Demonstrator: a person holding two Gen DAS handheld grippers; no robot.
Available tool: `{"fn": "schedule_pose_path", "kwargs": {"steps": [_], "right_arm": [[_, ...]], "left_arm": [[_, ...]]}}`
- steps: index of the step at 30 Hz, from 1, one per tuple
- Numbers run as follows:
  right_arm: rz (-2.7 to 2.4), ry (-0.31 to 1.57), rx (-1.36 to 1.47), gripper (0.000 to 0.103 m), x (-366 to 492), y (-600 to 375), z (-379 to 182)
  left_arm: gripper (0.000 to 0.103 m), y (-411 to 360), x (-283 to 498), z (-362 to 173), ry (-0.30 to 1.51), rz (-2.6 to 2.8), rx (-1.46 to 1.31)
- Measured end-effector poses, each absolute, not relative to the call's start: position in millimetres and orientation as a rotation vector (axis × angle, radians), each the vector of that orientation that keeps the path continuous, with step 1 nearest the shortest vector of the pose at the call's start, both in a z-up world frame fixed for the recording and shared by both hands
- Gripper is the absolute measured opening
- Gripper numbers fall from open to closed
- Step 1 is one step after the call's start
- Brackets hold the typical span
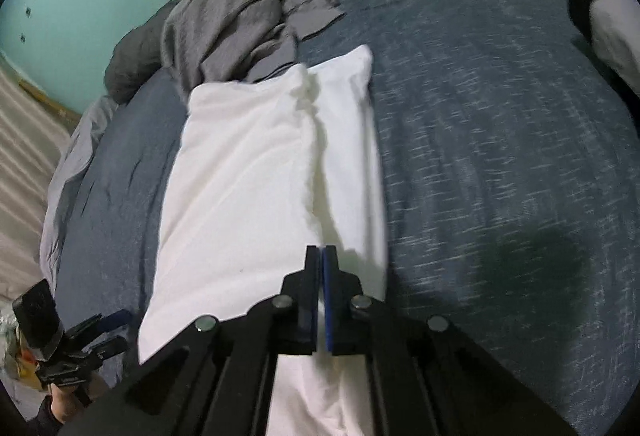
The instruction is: Fold clothes
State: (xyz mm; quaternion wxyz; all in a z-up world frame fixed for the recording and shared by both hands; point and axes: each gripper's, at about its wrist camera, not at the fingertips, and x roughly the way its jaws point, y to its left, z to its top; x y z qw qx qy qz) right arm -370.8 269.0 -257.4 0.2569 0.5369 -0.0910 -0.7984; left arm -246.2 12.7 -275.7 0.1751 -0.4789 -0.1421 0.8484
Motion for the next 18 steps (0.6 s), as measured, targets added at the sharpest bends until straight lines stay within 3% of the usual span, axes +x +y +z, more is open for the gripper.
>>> {"fn": "schedule_pose_path", "kwargs": {"steps": [11,18], "right_arm": [[-2.135,-0.290,1.515,0.004,-368,277,-255],[-2.103,-0.327,1.500,0.025,-341,288,-247]], "left_arm": [[0.065,12,-247,-277,-0.405,2.404,-1.359],[0.065,13,-246,-276,-0.405,2.405,-1.353]]}}
